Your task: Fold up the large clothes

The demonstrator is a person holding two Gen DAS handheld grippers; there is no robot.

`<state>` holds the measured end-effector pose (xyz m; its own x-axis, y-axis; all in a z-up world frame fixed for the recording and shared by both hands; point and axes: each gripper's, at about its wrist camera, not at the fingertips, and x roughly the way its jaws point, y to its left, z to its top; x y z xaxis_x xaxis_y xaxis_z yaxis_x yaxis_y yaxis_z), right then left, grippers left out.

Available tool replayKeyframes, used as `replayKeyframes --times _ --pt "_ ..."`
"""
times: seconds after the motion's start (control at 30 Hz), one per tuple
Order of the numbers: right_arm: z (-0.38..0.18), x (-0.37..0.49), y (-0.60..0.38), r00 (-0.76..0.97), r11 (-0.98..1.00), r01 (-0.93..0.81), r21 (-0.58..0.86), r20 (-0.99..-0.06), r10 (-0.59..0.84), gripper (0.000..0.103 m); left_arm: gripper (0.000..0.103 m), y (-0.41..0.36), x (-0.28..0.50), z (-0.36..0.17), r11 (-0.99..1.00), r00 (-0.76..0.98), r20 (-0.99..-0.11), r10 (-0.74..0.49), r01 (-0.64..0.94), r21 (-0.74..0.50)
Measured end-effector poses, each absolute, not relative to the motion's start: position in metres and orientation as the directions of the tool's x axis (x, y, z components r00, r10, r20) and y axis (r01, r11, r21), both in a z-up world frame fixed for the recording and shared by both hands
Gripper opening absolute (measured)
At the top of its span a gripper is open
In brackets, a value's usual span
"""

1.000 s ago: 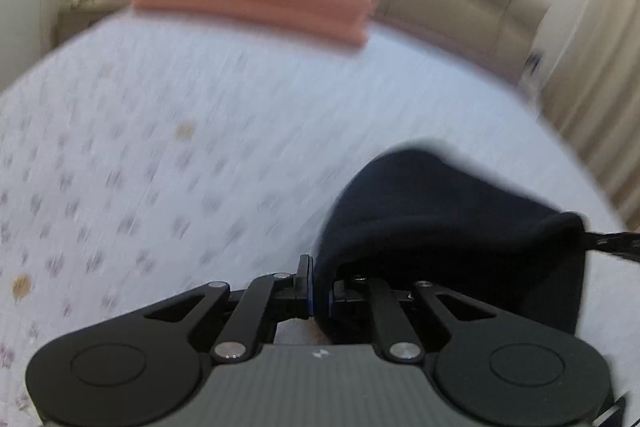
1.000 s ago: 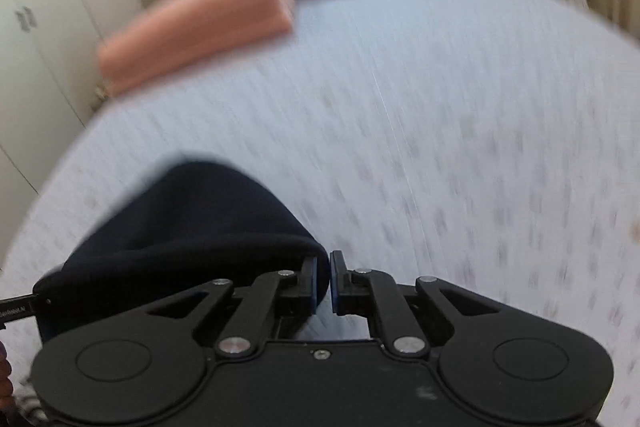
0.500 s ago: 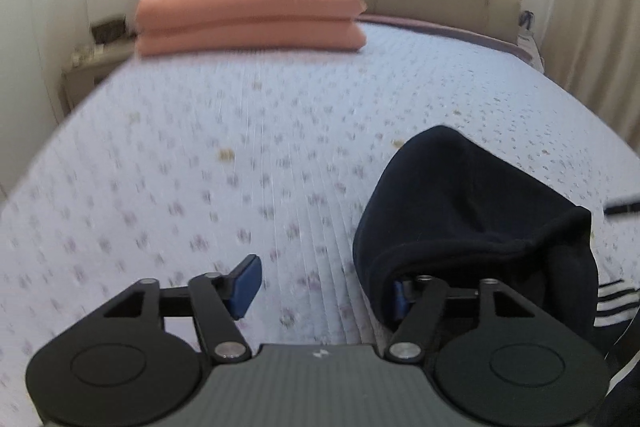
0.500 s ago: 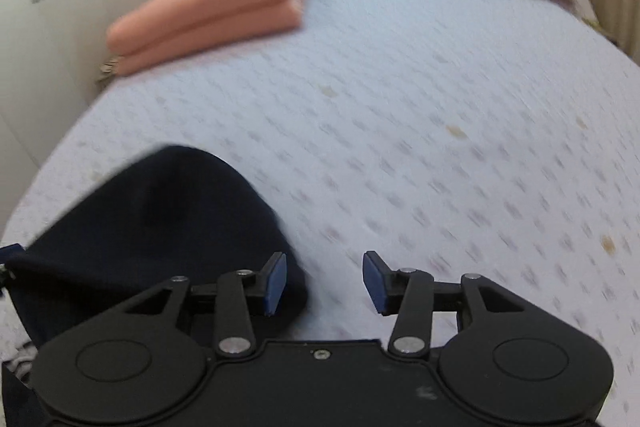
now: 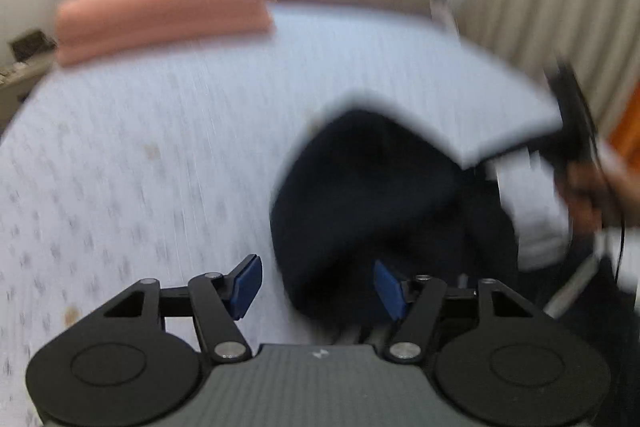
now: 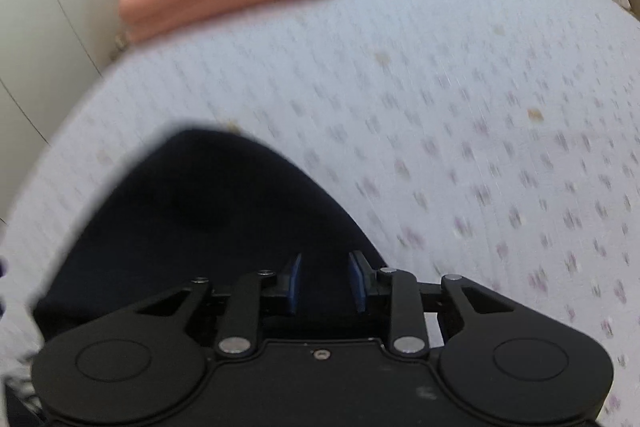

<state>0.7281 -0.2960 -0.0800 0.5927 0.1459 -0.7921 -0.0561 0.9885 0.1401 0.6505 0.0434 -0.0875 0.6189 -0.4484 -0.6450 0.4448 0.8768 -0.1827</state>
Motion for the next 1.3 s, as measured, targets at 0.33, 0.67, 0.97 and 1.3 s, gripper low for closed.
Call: replayKeyframes --times 0.33,0.67,0.97,1.3 --pt "-0.122 0.753 -0.263 0.512 0.986 -0.149 0.069 -0.848 0.136 0.032 0.033 -0.039 0.749 -0.149 0.918 0.514 -0.801 -0.306 0.384 -0.103" --pt "-0.083 0.772 -0.275 0.586 0.953 -0.277 0.123 -0.764 0.269 0.081 0.080 -0.016 0.758 -0.121 0.912 0.650 -0.662 -0.372 0.389 -0.130" --pt "-0.121 0.822 -0.263 0.410 0.929 -0.335 0.160 -0.863 0.296 0.083 0.045 -0.042 0.798 -0.162 0.865 0.430 -0.808 -0.403 0.468 -0.182" --pt "-0.034 0.699 -0.256 0.605 0.877 -0.473 0.085 -0.692 0.394 0.008 0.010 -0.032 0.704 -0.097 0.862 0.630 -0.646 -0.431 0.499 -0.089"
